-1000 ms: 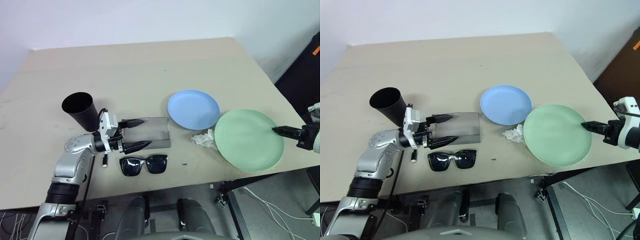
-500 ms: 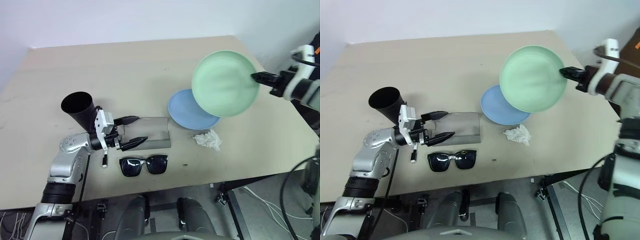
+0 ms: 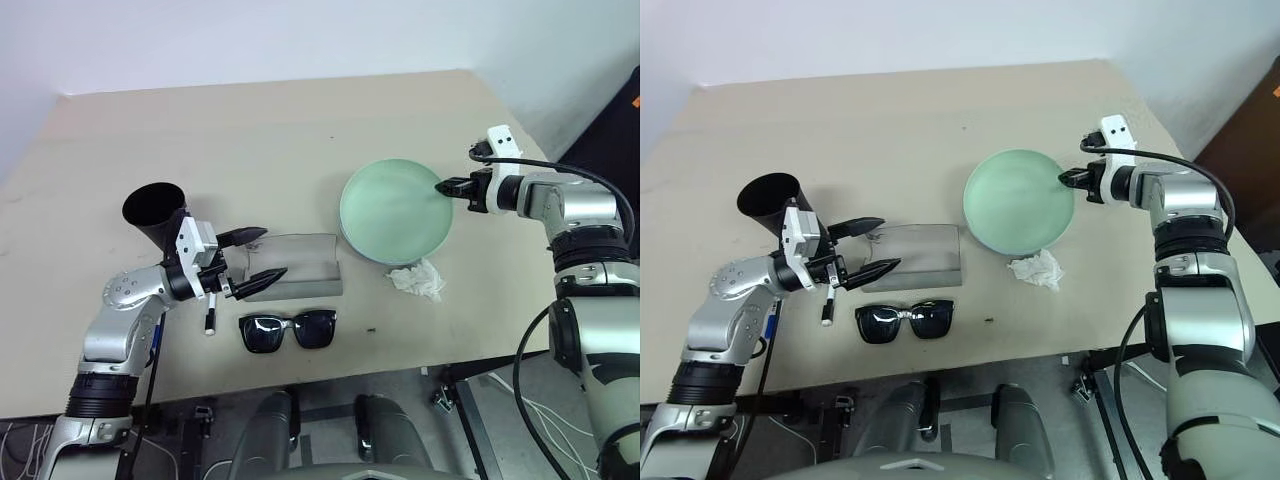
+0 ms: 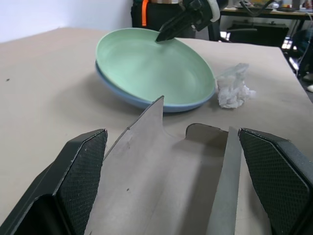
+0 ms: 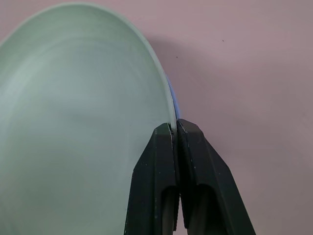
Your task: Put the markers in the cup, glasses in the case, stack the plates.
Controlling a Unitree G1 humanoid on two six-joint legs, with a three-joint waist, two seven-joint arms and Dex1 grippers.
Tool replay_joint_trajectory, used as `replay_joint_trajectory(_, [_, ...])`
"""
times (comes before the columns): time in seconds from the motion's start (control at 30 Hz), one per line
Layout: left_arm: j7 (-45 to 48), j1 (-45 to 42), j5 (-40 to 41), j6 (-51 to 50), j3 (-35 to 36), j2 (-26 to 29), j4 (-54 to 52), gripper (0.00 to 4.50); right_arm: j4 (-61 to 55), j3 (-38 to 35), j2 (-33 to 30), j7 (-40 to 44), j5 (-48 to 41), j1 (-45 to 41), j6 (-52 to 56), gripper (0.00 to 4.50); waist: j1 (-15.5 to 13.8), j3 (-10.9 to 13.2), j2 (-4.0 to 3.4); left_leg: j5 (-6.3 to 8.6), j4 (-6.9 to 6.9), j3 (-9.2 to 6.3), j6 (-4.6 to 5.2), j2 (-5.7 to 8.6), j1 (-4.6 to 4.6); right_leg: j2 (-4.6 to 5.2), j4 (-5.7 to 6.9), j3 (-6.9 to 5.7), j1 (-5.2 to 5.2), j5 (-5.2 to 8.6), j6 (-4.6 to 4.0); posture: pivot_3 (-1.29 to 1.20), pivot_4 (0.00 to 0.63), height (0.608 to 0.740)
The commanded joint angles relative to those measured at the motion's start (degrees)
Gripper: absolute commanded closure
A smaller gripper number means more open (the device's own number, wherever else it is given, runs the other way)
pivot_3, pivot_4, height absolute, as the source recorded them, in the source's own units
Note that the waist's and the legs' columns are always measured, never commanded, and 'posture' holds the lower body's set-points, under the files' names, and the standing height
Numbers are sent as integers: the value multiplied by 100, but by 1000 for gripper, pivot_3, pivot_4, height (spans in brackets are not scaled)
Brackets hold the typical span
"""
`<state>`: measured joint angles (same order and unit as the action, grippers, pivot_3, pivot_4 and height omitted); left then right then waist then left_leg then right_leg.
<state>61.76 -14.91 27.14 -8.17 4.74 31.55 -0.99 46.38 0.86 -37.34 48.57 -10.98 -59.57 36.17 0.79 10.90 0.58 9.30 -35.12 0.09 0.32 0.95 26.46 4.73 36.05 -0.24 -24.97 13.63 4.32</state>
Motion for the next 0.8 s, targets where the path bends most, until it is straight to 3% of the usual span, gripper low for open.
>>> replay_joint_trajectory(0.03, [-17, -2, 125, 27, 168, 69, -197, 0, -171, -69, 18, 94, 22, -34, -109, 4247, 1, 0, 0, 0, -1, 0, 0, 0, 0, 0, 1, 0, 0, 0, 0, 0, 150, 735])
replay_joint_trajectory(0.13, [-9, -3, 122, 33, 174, 58, -186, 0, -265, -69, 9, 142, 53, -2, -157, 3497, 1, 0, 0, 0, -1, 1, 0, 0, -1, -1, 3, -1, 0, 0, 1, 0, 150, 735])
replay_joint_trajectory(0.3, [10, 9, 102, 84, 150, 35, -147, 0, -775, -210, -149, 204, 6, 120, -272, 1791, -2, 0, 0, 0, -3, 2, 1, 0, -2, -2, 4, -2, 1, -1, 2, 0, 150, 735])
replay_joint_trajectory(0.47, [18, -9, 104, 115, 169, 35, -125, 0, -3041, -580, -614, 1198, -883, 1307, 153, 79, -61, 0, 0, -1, -2, 0, 2, 0, 0, -2, 2, -5, 5, -1, 5, 0, 150, 735])
replay_joint_trajectory(0.8, [91, -2, 100, 135, 179, 81, -54, 0, -5624, -810, -1316, 1838, -2120, 3472, 1250, 32, 2, -1, 1, 10, -14, 1, -13, -12, -29, 2, 3, -2, 34, -3, 8, 0, 150, 735])
